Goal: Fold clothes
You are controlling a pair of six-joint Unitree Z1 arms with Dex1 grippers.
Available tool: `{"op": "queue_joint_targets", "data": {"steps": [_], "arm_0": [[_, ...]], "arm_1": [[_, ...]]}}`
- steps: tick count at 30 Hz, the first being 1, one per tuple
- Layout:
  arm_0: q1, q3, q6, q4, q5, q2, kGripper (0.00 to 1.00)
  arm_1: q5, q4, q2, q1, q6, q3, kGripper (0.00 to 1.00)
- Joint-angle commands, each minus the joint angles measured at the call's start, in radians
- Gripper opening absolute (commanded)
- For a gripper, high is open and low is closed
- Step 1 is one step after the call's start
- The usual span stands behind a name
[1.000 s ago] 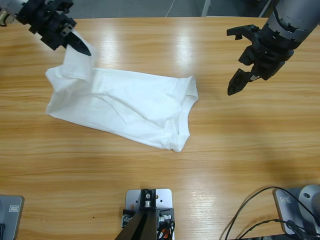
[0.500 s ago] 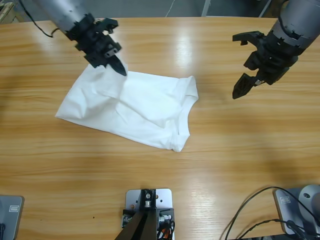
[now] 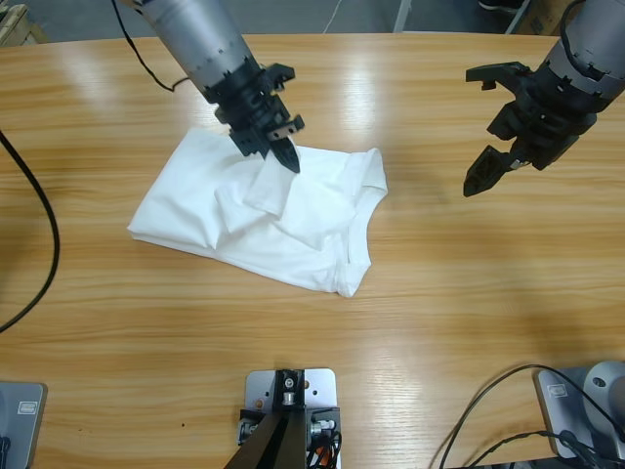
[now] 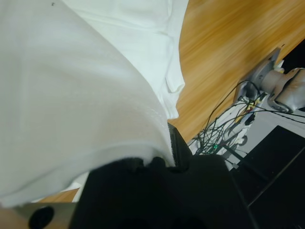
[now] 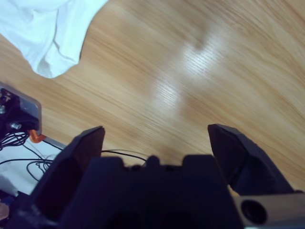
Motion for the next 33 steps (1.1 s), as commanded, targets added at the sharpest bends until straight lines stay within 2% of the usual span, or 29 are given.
{"op": "queue_joint_targets", "data": {"steps": [1, 9, 10, 11, 12, 13, 15, 19, 23, 26, 27, 29, 32, 33], "arm_0": [[-0.066, -0.070, -0.028, 0.011, -0.031, 0.154, 0.000], [-0.108, -0.230, -0.031, 0.086, -0.034, 0.266, 0.000], [-0.112, -0.234, -0.028, 0.091, -0.031, 0.267, 0.025], [-0.116, -0.238, -0.027, 0.094, -0.027, 0.269, 0.504], [-0.119, -0.240, -0.027, 0.094, -0.026, 0.269, 0.709], [-0.124, -0.244, -0.026, 0.094, -0.023, 0.269, 0.838], [-0.130, -0.250, -0.025, 0.096, -0.020, 0.269, 0.953], [-0.134, -0.261, -0.020, 0.101, -0.011, 0.273, 0.959], [-0.126, -0.329, -0.017, 0.139, 0.008, 0.281, 0.964], [-0.098, -0.436, -0.020, 0.201, 0.009, 0.268, 0.964], [-0.070, -0.467, -0.020, 0.229, 0.009, 0.255, 0.964], [-0.009, -0.473, -0.011, 0.265, 0.027, 0.219, 0.964], [0.069, -0.450, 0.033, 0.316, 0.069, 0.173, 0.959], [0.085, -0.415, 0.043, 0.315, 0.082, 0.149, 0.959]], "arm_1": [[0.000, -0.010, -0.018, -0.021, -0.015, 0.039, 0.883], [-0.001, -0.005, -0.035, -0.039, -0.026, 0.047, 0.885], [-0.001, -0.005, -0.035, -0.042, -0.027, 0.047, 0.885], [-0.001, -0.004, -0.035, -0.043, -0.028, 0.047, 0.885], [0.000, -0.004, -0.035, -0.043, -0.029, 0.047, 0.885], [0.000, -0.005, -0.035, -0.043, -0.029, 0.047, 0.885], [0.000, -0.004, -0.035, -0.044, -0.029, 0.045, 0.885], [0.005, -0.004, -0.035, -0.044, -0.029, 0.046, 0.885], [0.008, -0.004, -0.038, -0.044, -0.031, 0.048, 0.885], [0.019, -0.006, -0.038, -0.044, -0.031, 0.044, 0.897], [0.033, -0.010, -0.040, -0.043, -0.036, 0.044, 0.934], [0.096, -0.035, -0.050, -0.035, -0.060, 0.054, 1.000], [0.251, -0.134, -0.064, -0.015, -0.076, 0.091, 1.000], [0.276, -0.164, -0.055, -0.001, -0.070, 0.097, 1.000]]}}
